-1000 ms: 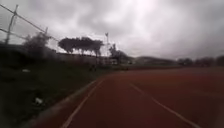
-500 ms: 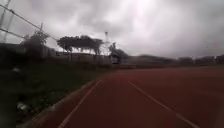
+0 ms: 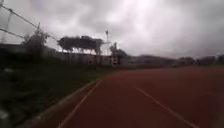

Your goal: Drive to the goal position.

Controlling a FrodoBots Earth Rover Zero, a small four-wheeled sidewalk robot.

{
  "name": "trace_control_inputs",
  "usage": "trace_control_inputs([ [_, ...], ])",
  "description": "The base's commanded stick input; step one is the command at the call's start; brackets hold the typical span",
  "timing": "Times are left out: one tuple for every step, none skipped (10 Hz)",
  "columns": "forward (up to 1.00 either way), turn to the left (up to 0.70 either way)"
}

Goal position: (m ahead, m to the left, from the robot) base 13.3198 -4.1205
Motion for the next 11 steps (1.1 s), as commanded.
trace_control_inputs([
  [0.7, 0.0],
  [0.7, 0.0],
  [0.7, 0.0],
  [0.7, 0.0],
  [0.7, 0.0],
  [0.7, 0.0],
  [0.7, 0.0],
  [0.7, 0.0],
  [0.7, 0.0],
  [0.7, 0.0],
  [0.7, 0.0],
])
